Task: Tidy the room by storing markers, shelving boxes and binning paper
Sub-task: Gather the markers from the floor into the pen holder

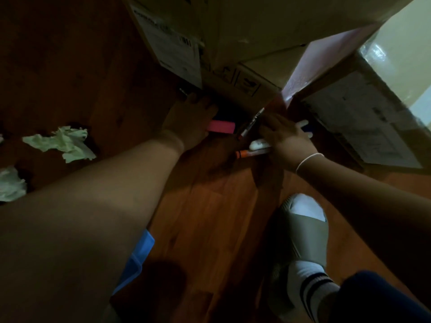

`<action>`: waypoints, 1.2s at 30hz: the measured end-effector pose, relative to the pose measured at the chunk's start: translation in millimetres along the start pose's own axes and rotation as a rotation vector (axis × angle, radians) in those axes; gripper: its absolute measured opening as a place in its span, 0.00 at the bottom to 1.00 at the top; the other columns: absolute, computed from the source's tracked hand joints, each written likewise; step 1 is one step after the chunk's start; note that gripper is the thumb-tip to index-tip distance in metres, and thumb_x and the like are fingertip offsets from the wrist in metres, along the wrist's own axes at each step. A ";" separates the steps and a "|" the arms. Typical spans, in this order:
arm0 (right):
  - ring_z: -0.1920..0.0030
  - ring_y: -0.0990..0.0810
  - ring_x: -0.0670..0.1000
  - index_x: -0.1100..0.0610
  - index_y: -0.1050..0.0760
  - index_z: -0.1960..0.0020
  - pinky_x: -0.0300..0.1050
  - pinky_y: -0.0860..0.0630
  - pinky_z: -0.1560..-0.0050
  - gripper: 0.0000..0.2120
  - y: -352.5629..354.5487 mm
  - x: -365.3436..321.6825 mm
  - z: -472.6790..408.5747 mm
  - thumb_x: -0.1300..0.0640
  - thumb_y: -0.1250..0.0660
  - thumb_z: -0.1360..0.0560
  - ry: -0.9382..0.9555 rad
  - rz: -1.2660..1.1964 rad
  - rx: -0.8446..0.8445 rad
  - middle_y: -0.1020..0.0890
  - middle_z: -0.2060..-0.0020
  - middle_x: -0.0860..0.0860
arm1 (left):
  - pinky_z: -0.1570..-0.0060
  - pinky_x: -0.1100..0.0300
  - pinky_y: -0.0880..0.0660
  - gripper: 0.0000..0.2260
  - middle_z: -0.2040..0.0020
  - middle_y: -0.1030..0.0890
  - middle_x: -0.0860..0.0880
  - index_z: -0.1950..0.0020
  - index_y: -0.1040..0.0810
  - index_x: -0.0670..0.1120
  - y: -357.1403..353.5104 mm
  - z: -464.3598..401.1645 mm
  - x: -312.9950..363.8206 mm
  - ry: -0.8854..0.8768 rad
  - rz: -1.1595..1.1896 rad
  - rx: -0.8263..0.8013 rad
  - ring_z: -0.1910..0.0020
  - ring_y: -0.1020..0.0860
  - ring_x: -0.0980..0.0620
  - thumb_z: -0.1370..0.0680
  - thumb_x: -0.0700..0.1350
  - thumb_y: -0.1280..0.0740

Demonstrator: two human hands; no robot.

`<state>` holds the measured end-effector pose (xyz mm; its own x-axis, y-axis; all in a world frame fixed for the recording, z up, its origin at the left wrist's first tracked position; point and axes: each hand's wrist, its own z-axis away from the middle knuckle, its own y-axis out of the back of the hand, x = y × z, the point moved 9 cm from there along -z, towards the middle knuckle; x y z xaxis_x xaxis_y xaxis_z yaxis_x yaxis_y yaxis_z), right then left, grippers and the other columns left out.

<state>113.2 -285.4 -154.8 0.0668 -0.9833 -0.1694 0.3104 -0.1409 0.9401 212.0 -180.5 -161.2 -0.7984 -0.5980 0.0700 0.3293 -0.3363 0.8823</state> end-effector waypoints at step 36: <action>0.67 0.26 0.50 0.59 0.27 0.54 0.40 0.30 0.69 0.05 44.5 -118.7 54.5 0.62 0.32 0.29 -0.685 -1.014 -0.349 0.23 0.62 0.56 | 0.73 0.64 0.26 0.08 0.58 0.26 0.45 0.43 0.31 0.44 30.4 195.5 -57.2 0.690 1.474 0.048 0.67 0.23 0.51 0.22 0.41 0.38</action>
<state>67.3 -181.2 -76.7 -0.8149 -0.3259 -0.4793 0.1740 -0.9264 0.3341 169.1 -14.2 -47.5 0.5462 -0.5616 0.6216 0.5352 0.8048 0.2568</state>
